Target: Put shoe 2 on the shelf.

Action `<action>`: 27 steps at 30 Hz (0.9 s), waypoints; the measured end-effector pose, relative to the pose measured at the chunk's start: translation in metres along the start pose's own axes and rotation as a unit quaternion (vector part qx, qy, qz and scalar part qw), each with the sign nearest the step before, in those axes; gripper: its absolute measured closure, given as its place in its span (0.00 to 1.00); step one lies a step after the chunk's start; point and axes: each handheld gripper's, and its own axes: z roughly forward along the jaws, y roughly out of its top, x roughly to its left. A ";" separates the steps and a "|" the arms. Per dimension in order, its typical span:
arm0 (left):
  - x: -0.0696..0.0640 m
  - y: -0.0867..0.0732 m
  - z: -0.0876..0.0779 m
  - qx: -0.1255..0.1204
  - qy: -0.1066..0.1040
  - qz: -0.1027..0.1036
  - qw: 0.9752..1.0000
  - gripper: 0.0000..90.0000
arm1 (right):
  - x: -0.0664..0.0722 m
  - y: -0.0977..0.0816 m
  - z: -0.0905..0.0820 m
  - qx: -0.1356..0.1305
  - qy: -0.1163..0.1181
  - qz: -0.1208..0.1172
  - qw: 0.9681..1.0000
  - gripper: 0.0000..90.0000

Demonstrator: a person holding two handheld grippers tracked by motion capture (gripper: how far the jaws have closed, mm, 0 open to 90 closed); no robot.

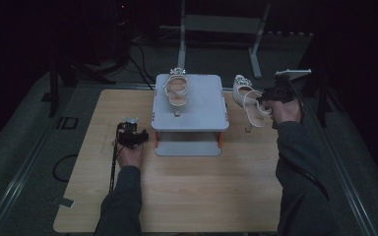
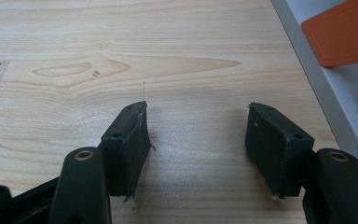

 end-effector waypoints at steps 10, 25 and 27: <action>0.000 0.000 0.000 0.001 0.000 0.001 1.000 0.44 | 0.013 0.005 -0.002 -0.005 0.001 0.000 1.000 0.97; -0.001 0.000 -0.001 0.002 -0.002 0.004 1.000 0.44 | 0.045 0.012 0.003 0.001 -0.009 -0.004 1.000 0.97; -0.001 0.000 -0.001 0.002 -0.002 0.004 1.000 0.44 | 0.047 0.013 0.003 0.001 -0.010 -0.006 1.000 0.97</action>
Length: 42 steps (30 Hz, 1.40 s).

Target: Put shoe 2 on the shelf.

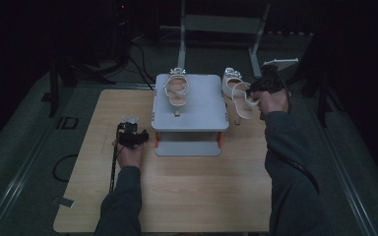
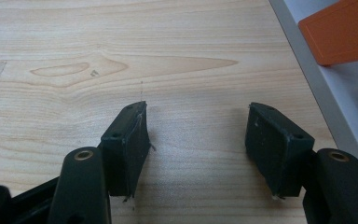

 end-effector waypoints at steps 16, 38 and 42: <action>-0.001 0.000 0.000 -0.001 -0.003 0.001 1.000 0.44 | 0.041 0.003 0.005 0.001 -0.009 -0.016 1.000 0.97; -0.002 -0.001 -0.001 -0.001 -0.004 0.001 1.000 0.44 | 0.103 0.009 0.038 0.033 -0.033 -0.036 0.998 0.97; -0.002 -0.001 -0.001 -0.001 -0.004 0.002 1.000 0.44 | 0.110 0.011 0.044 0.038 -0.038 -0.032 0.998 0.97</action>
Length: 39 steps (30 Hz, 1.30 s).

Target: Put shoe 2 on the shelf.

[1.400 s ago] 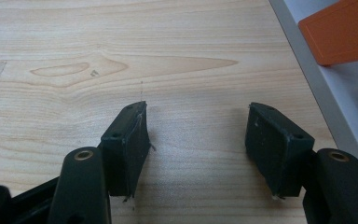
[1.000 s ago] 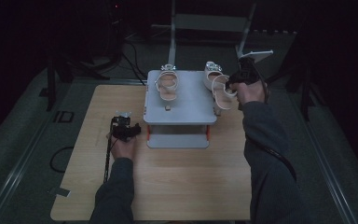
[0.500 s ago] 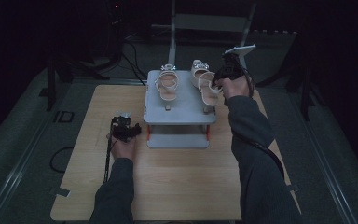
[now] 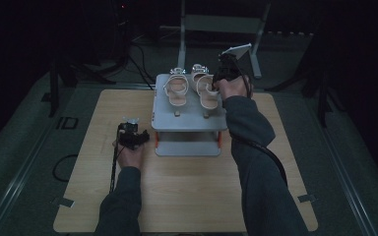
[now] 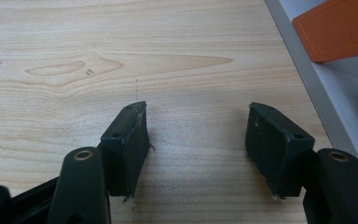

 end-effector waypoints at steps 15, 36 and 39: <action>0.000 0.000 0.000 0.000 0.000 0.000 1.000 0.44 | 0.010 0.006 0.015 0.013 -0.012 0.000 1.000 0.97; 0.000 0.000 0.000 0.000 -0.001 0.000 1.000 0.44 | 0.017 0.010 0.019 0.011 0.019 -0.054 0.998 0.57; 0.000 0.000 0.000 0.000 -0.001 0.000 1.000 0.44 | 0.017 0.011 0.009 -0.004 0.019 -0.065 0.998 0.53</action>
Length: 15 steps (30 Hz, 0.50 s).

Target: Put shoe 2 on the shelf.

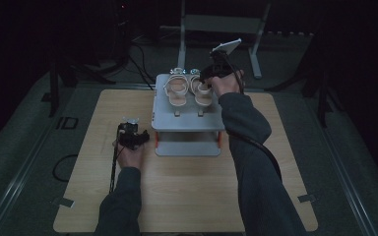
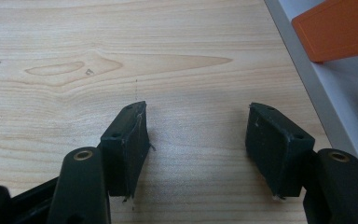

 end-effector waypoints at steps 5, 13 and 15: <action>0.000 0.000 0.000 -0.001 0.000 0.000 1.000 0.44 | -0.002 0.000 -0.017 -0.020 0.011 -0.011 1.000 0.51; 0.000 0.000 0.000 0.000 0.000 0.000 1.000 0.44 | -0.025 -0.006 -0.040 -0.075 0.050 0.000 0.996 0.51; 0.000 0.000 0.000 0.000 0.000 0.000 1.000 0.44 | -0.034 -0.008 -0.043 -0.088 0.054 0.012 0.995 0.52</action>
